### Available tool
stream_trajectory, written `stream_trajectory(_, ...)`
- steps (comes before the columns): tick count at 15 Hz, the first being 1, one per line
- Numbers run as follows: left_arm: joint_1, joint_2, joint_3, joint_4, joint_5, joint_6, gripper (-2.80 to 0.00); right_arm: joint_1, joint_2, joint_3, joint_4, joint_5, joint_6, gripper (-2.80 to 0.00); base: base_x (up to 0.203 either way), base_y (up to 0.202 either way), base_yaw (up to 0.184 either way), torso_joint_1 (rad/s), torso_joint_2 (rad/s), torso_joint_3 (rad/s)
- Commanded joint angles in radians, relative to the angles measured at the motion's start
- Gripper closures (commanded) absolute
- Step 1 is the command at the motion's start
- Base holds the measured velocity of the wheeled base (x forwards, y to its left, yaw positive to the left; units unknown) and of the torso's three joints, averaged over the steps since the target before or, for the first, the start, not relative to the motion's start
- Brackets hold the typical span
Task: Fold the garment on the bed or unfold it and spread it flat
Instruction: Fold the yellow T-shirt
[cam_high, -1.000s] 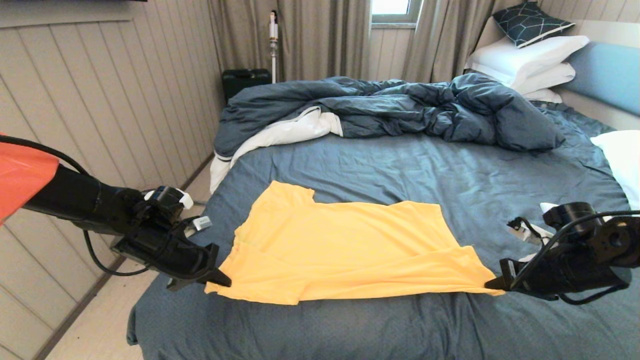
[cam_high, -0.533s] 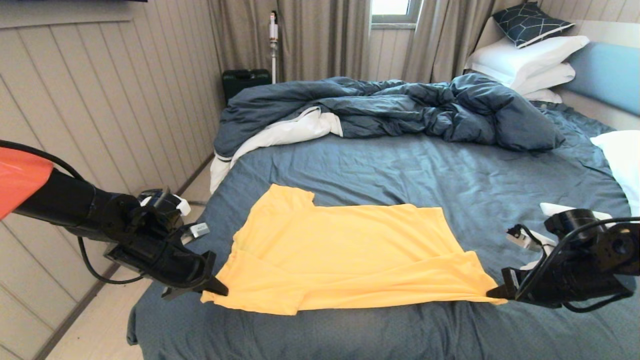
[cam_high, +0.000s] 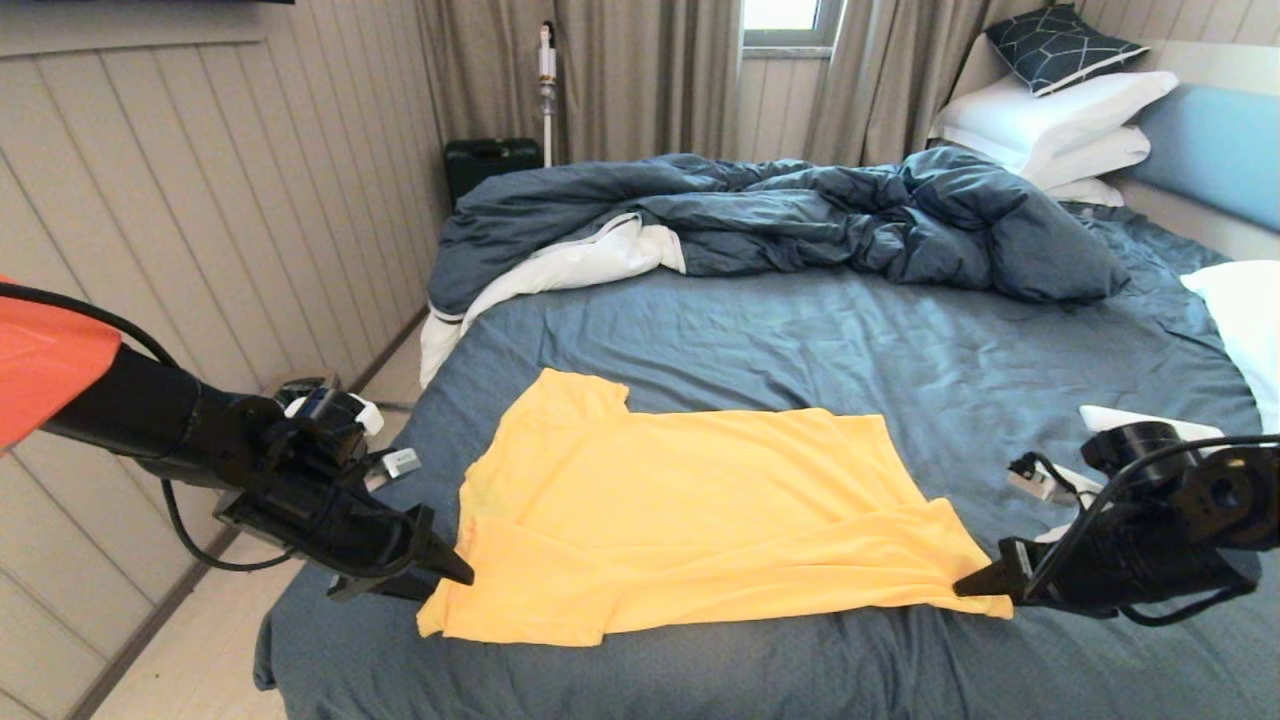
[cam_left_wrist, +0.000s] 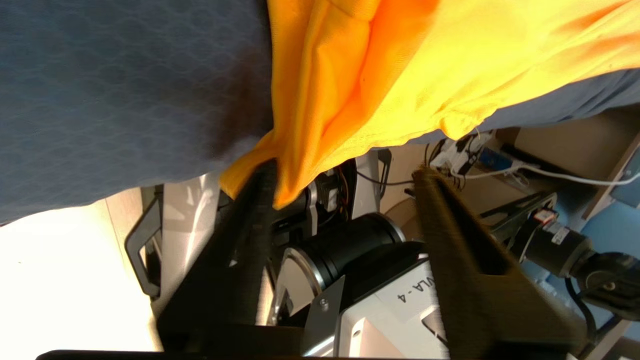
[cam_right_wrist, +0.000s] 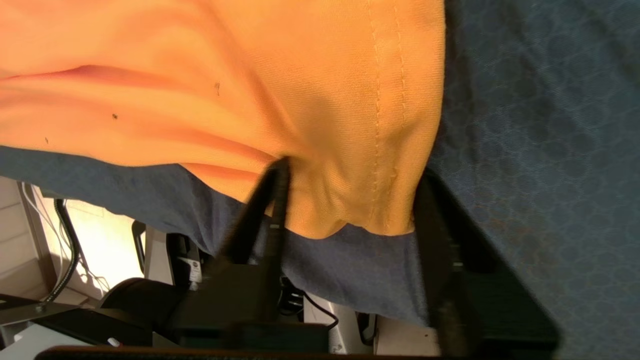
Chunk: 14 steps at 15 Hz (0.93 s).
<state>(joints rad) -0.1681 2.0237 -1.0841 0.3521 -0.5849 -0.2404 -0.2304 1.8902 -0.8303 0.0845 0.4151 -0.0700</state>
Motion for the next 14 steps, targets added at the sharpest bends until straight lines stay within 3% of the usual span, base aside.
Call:
stream_trajectory(1, 0.013, -0.017, 0.001, 0.002, -0.003, -0.002, -2.80, -0.005, -0.004, -0.009, 0.000, 0.002, -0.001, -2.80, 0.000, 0.000, 0.000, 0.000, 0.00, 0.000)
stream_trajectory(7, 0.101, -0.115, -0.012, 0.005, 0.000, 0.003, -2.80, -0.045, -0.096, -0.031, 0.001, 0.005, -0.001, -2.80, 0.000, 0.000, 0.000, 0.000, 0.00, 0.000)
stream_trajectory(10, 0.120, -0.113, -0.088, 0.009, -0.001, -0.001, -2.80, -0.042, -0.102, -0.109, 0.008, 0.011, 0.010, -2.80, 0.000, 0.000, 0.000, 0.000, 0.00, 0.000)
stream_trajectory(11, 0.123, -0.104, -0.126, 0.011, -0.001, -0.003, -2.80, -0.040, -0.093, -0.142, 0.009, 0.012, 0.019, 0.00, 0.000, 0.000, 0.000, 0.000, 0.00, 0.000)
stream_trajectory(12, 0.125, -0.080, -0.183, 0.017, -0.001, -0.005, 0.00, -0.036, -0.071, -0.187, 0.009, 0.013, 0.040, 0.00, 0.000, 0.000, 0.000, 0.000, 0.00, 0.000)
stream_trajectory(14, 0.125, -0.017, -0.311, 0.047, -0.002, -0.006, 0.00, -0.025, -0.014, -0.277, 0.011, 0.013, 0.098, 0.00, 0.000, 0.000, 0.000, 0.000, 0.00, 0.000)
